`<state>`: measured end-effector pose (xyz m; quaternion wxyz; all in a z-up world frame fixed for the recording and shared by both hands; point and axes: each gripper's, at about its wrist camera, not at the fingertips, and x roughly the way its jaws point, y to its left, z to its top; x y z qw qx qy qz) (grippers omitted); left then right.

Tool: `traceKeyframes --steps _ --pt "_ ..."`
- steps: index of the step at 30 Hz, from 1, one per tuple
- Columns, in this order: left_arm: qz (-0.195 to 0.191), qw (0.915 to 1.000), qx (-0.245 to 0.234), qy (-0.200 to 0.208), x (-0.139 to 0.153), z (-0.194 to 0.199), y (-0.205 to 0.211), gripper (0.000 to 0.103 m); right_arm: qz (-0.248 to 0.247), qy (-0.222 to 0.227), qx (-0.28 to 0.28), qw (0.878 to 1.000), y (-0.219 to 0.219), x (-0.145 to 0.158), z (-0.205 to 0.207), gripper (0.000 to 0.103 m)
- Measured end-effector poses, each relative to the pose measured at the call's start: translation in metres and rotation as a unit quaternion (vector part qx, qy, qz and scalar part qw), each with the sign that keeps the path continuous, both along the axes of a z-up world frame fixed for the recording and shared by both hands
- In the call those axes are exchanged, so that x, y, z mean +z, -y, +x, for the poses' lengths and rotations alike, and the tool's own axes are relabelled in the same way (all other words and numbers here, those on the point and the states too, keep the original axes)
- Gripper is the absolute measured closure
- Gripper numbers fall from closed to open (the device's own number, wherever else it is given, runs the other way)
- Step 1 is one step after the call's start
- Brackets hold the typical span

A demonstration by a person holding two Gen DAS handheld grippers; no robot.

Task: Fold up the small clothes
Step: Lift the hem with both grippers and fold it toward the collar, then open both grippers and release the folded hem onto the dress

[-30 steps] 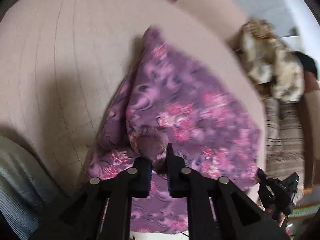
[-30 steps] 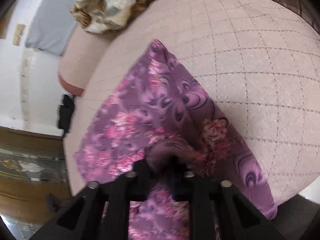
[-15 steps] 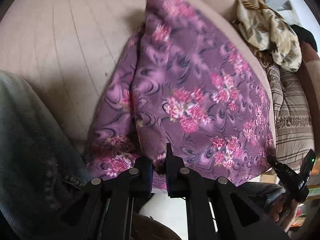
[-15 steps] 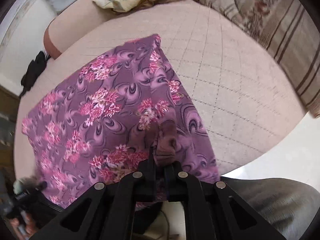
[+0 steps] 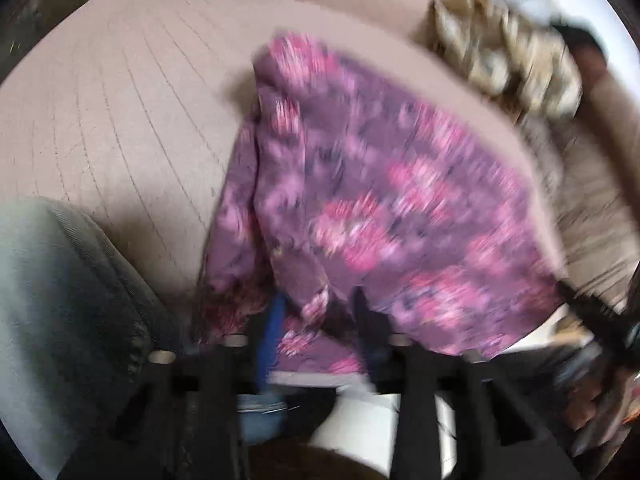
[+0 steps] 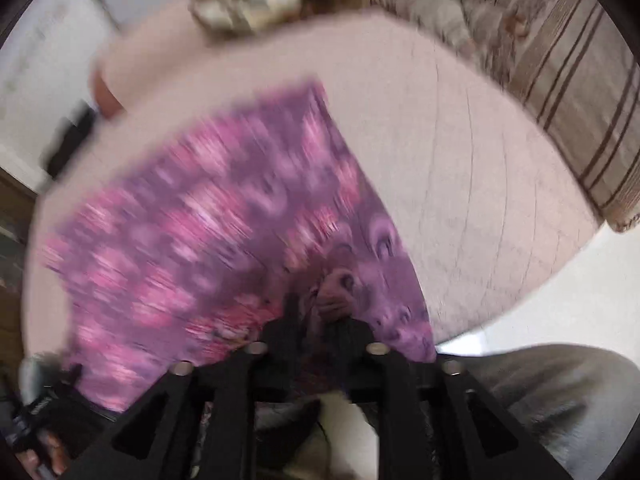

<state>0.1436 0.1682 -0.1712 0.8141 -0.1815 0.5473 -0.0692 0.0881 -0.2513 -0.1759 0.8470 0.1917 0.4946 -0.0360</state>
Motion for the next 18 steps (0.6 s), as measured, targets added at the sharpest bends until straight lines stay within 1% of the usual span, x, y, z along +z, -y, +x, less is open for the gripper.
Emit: traceKeyframes --steps 1,2,3,4,5,7,9,10,11,12,13,14,15,16,18 --pt "-0.002 0.9997 0.015 0.018 0.011 0.002 -0.009 0.035 0.009 0.019 0.004 1.0 0.001 0.012 -0.003 0.05" --pt "0.008 0.9991 0.028 0.032 0.021 0.003 -0.016 0.033 0.008 0.033 0.019 0.999 -0.001 0.028 -0.004 0.04" --pt "0.017 0.9984 0.034 0.041 0.031 0.011 -0.02 0.033 -0.01 0.037 0.028 0.999 -0.005 0.04 -0.004 0.028" --pt "0.019 0.9984 0.033 0.041 0.036 0.019 -0.023 0.033 -0.046 0.038 0.036 0.998 -0.007 0.055 -0.001 0.026" --pt "0.019 0.9988 0.027 0.035 0.039 0.025 -0.026 0.033 -0.063 0.021 0.05 0.997 -0.008 0.057 0.001 0.025" --pt "0.019 0.9995 0.006 0.023 0.04 0.04 -0.028 0.033 -0.049 -0.022 0.091 0.994 -0.004 0.05 0.011 0.024" --pt "0.026 0.9993 -0.007 0.027 0.037 0.042 -0.022 0.033 -0.028 -0.034 0.091 0.995 -0.002 0.043 0.007 0.024" --pt "0.026 0.9993 -0.012 0.025 0.034 0.04 -0.021 0.033 -0.022 -0.053 0.086 0.995 -0.001 0.035 0.006 0.025" --pt "0.023 0.9995 -0.011 0.021 0.029 0.042 -0.02 0.033 -0.023 -0.056 0.076 0.995 0.004 0.031 -0.001 0.025" --pt "0.02 0.9997 -0.005 0.016 0.023 0.043 -0.019 0.033 -0.027 -0.048 0.058 0.997 0.009 0.03 -0.003 0.024" --pt "0.015 0.9998 0.001 0.011 0.019 0.049 -0.018 0.033 -0.028 -0.034 0.054 0.998 0.012 0.033 -0.005 0.024" --pt "0.012 0.9999 0.003 0.01 0.019 0.051 -0.02 0.033 -0.024 -0.014 0.058 0.998 0.015 0.037 0.005 0.024" --pt "0.008 0.9999 0.006 0.011 0.019 0.056 -0.02 0.033 -0.019 -0.004 0.059 0.998 0.018 0.042 0.014 0.021" --pt "0.006 0.9998 0.011 0.013 0.019 0.066 -0.018 0.033 -0.017 0.004 0.061 0.998 0.022 0.044 0.028 0.015" --pt "0.008 0.9996 0.023 0.011 0.018 0.086 -0.015 0.033 -0.009 -0.003 0.068 0.998 0.033 0.041 0.072 0.009"
